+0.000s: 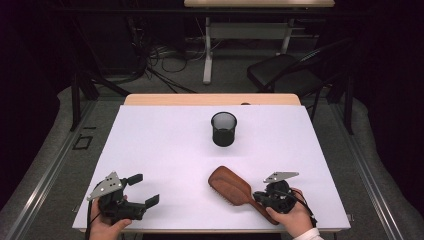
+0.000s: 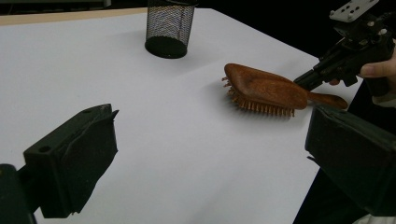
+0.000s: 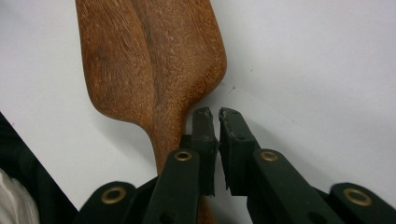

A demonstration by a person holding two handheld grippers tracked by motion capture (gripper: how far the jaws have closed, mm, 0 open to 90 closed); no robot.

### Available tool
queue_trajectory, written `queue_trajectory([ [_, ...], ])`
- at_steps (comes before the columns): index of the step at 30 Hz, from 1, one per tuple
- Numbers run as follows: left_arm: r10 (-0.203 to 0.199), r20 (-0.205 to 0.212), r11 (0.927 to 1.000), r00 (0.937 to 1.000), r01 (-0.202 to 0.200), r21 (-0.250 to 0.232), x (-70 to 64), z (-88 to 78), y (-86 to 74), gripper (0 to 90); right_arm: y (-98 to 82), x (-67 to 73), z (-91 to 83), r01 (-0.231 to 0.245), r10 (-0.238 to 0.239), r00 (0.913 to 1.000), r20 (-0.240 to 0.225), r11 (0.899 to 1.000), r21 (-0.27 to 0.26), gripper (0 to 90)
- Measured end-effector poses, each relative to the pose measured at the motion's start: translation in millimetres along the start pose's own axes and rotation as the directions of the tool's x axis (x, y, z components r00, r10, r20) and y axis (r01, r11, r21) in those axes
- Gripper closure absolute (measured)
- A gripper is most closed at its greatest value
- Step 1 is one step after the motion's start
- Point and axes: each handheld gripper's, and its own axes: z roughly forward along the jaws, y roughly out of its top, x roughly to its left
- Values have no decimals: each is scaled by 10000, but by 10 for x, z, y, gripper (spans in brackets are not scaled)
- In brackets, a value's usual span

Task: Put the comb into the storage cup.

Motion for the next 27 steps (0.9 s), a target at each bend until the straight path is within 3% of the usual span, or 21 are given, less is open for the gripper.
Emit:
queue_trajectory([
  [10,-6,15,10000,10000,6,-20,4,-4,-1,20,7,-27,-31,-40,47,9997,223,9995,-321,764],
  [20,-8,23,10000,10000,8,15,4,-1,-1,20,40,-63,-131,-104,75,9997,-242,9929,-1189,532],
  [27,-9,16,10000,10000,9,16,2,1,-2,20,38,-69,-151,-13,-67,9987,-496,9869,-1611,496],
])
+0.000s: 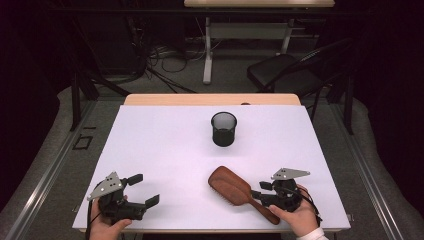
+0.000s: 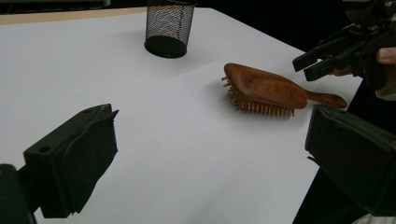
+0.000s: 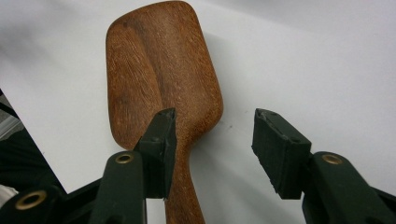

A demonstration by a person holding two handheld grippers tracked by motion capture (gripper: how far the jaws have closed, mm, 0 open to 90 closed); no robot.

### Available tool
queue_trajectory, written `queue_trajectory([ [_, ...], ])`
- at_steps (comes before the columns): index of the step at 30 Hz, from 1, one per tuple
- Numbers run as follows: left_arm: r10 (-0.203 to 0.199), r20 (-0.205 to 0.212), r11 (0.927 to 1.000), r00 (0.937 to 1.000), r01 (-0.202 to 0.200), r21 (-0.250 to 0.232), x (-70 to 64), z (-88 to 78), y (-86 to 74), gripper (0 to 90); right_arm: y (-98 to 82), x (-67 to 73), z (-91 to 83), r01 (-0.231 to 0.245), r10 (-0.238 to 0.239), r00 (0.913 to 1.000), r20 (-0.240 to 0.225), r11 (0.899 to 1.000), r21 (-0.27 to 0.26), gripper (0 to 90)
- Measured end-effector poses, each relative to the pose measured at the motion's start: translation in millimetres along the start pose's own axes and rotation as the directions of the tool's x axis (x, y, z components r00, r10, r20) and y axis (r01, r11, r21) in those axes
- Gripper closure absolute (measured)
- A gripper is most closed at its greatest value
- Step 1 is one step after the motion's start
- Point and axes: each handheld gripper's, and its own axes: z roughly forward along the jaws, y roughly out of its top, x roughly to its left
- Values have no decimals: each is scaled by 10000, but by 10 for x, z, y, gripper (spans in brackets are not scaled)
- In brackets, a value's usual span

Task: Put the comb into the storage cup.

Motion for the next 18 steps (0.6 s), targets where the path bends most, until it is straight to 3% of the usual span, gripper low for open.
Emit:
queue_trajectory([
  [10,-4,-5,10000,10000,4,10,-1,2,-1,20,38,44,-18,309,-308,9995,-44,9994,131,453],
  [17,-13,-9,10000,10000,13,-5,-5,4,1,20,83,77,0,891,-897,9959,88,9944,576,340],
  [18,-2,-14,10000,10000,2,10,-5,4,0,20,93,82,3,934,-948,9954,163,9930,727,291],
])
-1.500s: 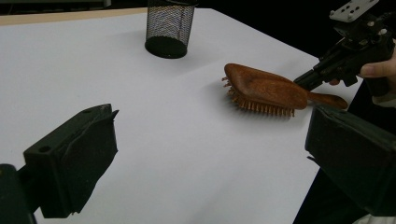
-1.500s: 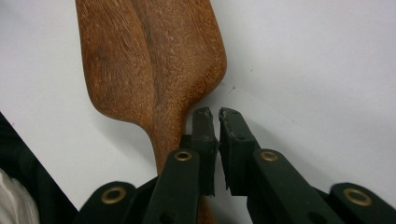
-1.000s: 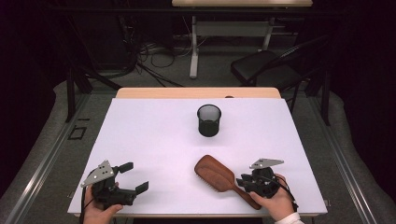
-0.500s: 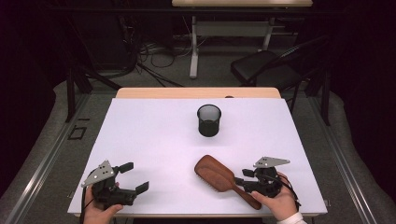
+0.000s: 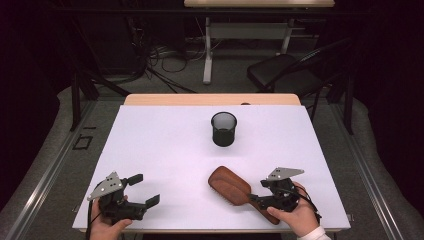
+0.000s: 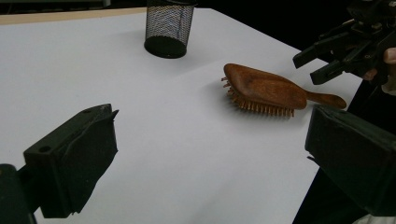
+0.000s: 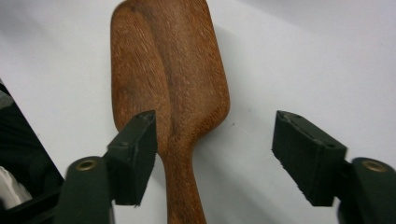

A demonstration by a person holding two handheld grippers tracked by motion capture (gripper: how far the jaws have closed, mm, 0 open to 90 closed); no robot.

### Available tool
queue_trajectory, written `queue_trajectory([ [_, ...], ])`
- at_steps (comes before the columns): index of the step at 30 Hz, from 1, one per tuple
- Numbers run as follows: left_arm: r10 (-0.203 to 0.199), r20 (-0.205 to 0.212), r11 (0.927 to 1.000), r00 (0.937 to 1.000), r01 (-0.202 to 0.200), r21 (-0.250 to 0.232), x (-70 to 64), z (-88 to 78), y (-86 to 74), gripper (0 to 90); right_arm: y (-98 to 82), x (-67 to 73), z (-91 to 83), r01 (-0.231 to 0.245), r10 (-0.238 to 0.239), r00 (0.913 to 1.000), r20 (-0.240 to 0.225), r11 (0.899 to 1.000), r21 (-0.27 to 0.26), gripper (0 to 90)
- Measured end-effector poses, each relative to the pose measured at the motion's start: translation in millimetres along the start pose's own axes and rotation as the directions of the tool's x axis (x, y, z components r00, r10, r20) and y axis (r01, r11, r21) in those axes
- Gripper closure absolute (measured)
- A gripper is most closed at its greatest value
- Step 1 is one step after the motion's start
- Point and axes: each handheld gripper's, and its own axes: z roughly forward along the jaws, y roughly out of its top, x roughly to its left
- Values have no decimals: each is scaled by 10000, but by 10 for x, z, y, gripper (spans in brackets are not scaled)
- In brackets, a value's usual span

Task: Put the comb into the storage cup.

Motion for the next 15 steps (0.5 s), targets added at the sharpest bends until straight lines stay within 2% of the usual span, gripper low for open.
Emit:
queue_trajectory([
  [2,3,19,10000,10000,-3,9,2,1,0,20,4,0,4,42,-42,10000,46,10000,27,260],
  [3,2,4,10000,10000,-2,-2,1,1,0,20,22,8,15,74,-75,10000,39,9993,379,210],
  [6,6,14,10000,10000,-6,-2,0,1,0,20,33,19,21,275,-283,9995,127,9981,550,187],
  [7,9,22,10000,10000,-9,-5,0,1,0,20,49,34,32,388,-400,9991,137,9962,777,179],
  [8,9,22,10000,10000,-9,-5,0,1,0,20,49,34,32,388,-400,9991,137,9962,777,179],
  [9,0,32,10000,10000,0,-22,0,-1,0,20,64,58,43,629,-648,9978,166,9934,956,180],
  [12,-3,37,10000,10000,3,-30,1,-1,1,21,81,88,60,865,-884,9960,118,9902,1096,181],
  [13,7,38,10000,10000,-7,-27,0,-1,0,20,89,120,85,1207,-1226,9924,92,9857,1174,186],
  [15,6,42,10000,10000,-6,-26,0,0,0,20,95,136,96,1316,-1342,9909,105,9825,1320,189],
])
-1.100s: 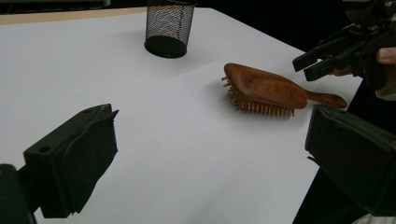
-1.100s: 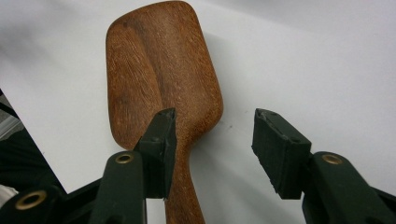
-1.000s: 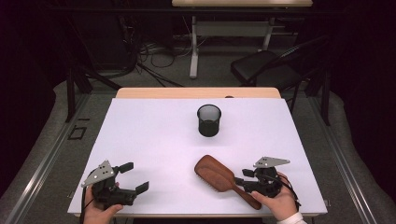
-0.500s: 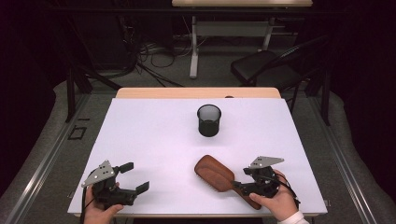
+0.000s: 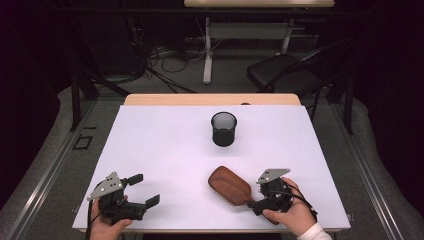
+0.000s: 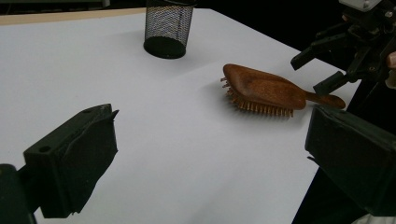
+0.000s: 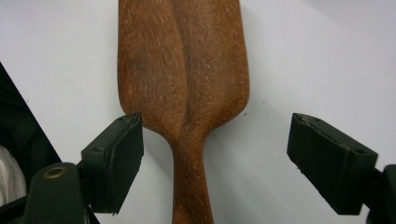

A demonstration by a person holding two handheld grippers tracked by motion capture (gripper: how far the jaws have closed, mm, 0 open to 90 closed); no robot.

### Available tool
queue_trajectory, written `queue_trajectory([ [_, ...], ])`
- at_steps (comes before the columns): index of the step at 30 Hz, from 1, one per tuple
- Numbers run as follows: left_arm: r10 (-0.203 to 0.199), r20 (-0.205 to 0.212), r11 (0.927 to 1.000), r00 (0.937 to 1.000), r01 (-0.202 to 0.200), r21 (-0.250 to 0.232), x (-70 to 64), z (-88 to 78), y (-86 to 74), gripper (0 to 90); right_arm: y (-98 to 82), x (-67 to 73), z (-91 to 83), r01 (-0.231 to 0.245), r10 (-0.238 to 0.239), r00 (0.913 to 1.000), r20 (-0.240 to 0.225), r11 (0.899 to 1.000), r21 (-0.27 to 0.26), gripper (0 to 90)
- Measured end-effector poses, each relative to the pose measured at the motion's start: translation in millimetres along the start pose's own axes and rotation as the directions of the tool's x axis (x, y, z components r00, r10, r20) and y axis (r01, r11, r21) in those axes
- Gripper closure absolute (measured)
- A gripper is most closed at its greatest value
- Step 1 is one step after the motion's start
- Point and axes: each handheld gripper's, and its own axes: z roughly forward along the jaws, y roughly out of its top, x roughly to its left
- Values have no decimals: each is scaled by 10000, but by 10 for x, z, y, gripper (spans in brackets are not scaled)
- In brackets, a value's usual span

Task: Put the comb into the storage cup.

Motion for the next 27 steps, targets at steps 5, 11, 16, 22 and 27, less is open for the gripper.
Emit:
queue_trajectory([
  [5,-6,2,10000,10000,6,-6,1,-3,-1,20,22,56,61,291,-290,9996,-60,9992,257,220],
  [11,8,-5,10000,10000,-8,14,-1,1,0,21,32,74,91,461,-457,9989,-97,9978,486,260],
  [16,9,34,10000,10000,-9,6,-1,4,-1,20,23,86,96,658,-651,9978,-135,9957,644,304],
  [22,6,62,10000,10000,-6,7,0,5,-1,20,-4,106,104,704,-689,9975,-181,9922,1030,331],
  [27,12,44,10000,10000,-12,10,-3,6,-1,20,-21,100,105,685,-663,9976,-216,9899,1240,391],
])
